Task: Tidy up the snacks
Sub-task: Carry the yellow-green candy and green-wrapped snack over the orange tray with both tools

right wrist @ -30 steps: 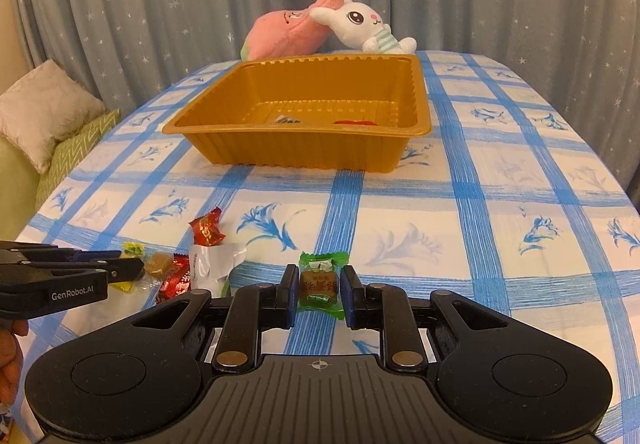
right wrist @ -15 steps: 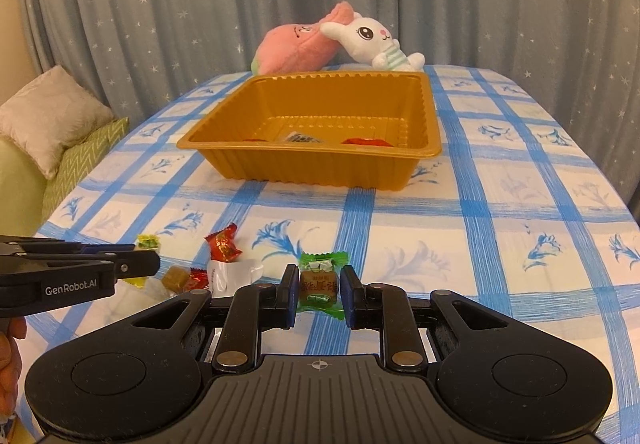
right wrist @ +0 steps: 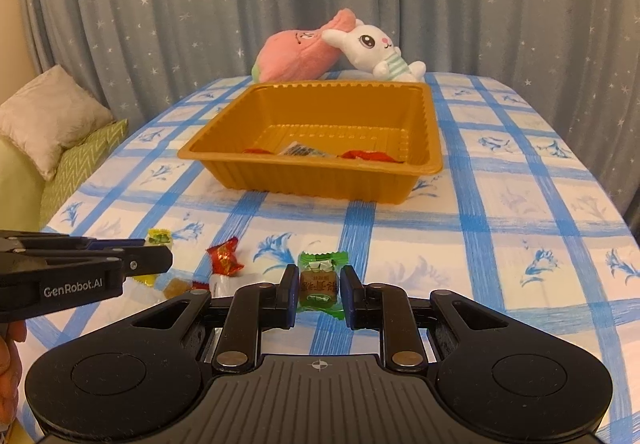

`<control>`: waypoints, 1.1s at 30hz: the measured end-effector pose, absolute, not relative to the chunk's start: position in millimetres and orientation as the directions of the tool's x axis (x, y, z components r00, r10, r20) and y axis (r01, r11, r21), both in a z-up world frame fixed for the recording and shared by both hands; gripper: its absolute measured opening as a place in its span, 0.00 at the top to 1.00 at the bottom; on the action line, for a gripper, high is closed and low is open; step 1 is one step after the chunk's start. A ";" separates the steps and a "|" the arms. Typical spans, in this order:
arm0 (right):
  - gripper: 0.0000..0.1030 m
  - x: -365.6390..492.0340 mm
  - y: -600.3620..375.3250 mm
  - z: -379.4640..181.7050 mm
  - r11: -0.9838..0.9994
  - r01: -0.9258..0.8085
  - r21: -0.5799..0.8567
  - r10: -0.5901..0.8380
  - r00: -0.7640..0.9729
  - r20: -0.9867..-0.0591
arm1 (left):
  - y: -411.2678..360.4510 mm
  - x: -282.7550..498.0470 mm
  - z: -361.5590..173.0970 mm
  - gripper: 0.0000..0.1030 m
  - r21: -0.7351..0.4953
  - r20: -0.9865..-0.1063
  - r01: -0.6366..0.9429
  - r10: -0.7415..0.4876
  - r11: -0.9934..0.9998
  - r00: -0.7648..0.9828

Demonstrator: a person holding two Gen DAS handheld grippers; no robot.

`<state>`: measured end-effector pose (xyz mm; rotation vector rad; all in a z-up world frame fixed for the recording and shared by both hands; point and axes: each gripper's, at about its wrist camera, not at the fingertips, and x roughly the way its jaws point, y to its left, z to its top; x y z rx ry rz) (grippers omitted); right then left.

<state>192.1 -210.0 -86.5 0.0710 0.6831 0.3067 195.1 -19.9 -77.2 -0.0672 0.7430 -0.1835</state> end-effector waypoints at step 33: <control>0.78 288.2 -221.3 -45.5 0.959 -0.244 0.142 0.281 0.768 -0.576 | -30.6 294.0 -33.9 0.83 -0.148 -0.590 0.196 -0.245 0.970 0.769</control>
